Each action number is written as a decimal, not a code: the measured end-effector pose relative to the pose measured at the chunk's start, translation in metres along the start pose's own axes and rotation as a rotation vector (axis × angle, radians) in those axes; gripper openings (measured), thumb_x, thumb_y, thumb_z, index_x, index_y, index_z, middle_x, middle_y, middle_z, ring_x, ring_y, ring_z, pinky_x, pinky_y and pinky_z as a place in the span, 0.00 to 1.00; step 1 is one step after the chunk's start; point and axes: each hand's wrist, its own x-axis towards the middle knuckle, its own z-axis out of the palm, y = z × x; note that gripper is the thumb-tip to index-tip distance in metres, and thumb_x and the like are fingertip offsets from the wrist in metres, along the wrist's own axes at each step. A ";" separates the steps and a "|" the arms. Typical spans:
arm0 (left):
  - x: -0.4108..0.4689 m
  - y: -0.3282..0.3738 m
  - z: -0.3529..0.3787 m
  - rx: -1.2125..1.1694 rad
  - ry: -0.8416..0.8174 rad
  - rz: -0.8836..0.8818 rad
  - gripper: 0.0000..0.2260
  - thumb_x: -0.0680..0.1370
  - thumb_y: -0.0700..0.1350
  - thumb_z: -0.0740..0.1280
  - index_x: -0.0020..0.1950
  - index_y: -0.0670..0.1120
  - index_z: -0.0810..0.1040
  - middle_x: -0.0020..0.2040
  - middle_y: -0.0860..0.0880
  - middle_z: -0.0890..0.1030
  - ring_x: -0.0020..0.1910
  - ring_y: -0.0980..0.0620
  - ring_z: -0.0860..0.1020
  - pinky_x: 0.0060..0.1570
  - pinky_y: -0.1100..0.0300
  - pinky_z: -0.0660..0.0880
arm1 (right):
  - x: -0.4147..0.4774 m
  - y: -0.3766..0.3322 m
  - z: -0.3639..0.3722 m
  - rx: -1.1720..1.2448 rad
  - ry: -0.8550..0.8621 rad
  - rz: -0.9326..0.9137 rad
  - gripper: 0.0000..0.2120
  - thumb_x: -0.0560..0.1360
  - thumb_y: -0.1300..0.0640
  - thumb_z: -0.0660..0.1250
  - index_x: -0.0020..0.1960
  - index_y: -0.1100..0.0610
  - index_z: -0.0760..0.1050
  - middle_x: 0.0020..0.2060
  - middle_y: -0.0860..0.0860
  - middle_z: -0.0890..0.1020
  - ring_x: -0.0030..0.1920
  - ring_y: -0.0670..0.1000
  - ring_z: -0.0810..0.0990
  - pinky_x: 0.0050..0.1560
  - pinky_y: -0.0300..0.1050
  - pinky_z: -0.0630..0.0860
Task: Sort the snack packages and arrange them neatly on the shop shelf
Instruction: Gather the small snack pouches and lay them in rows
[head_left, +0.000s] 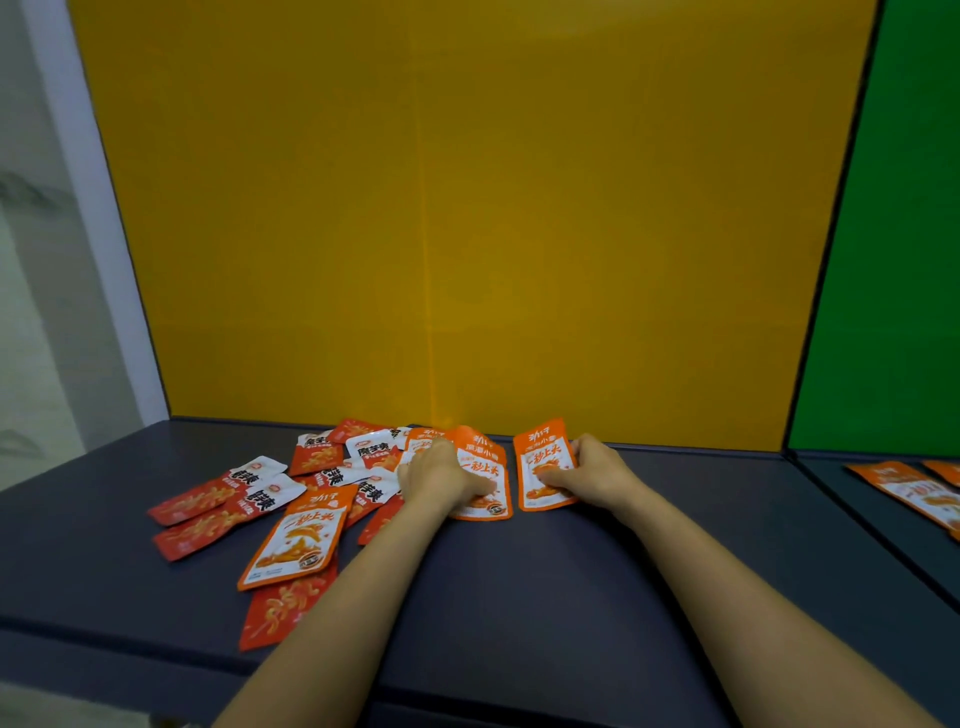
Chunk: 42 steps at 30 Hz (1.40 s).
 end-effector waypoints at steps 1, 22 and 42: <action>0.001 -0.001 0.000 -0.053 -0.026 0.009 0.26 0.67 0.56 0.73 0.61 0.45 0.74 0.61 0.46 0.79 0.61 0.46 0.75 0.63 0.52 0.70 | 0.000 0.001 -0.001 0.037 -0.004 -0.005 0.17 0.72 0.54 0.71 0.54 0.57 0.67 0.59 0.56 0.79 0.58 0.55 0.79 0.60 0.51 0.76; 0.054 -0.015 -0.017 -0.017 0.069 -0.232 0.36 0.69 0.52 0.74 0.69 0.39 0.61 0.65 0.40 0.74 0.68 0.40 0.68 0.68 0.51 0.62 | -0.002 0.006 -0.003 0.137 -0.031 -0.036 0.20 0.75 0.54 0.68 0.63 0.59 0.67 0.62 0.55 0.78 0.58 0.53 0.80 0.59 0.49 0.77; -0.055 -0.012 -0.106 -1.002 -0.012 0.195 0.03 0.73 0.39 0.70 0.45 0.44 0.78 0.38 0.47 0.84 0.31 0.54 0.82 0.33 0.62 0.80 | 0.000 0.007 -0.001 0.095 -0.022 -0.049 0.14 0.74 0.53 0.68 0.54 0.54 0.67 0.59 0.55 0.79 0.56 0.53 0.80 0.57 0.49 0.77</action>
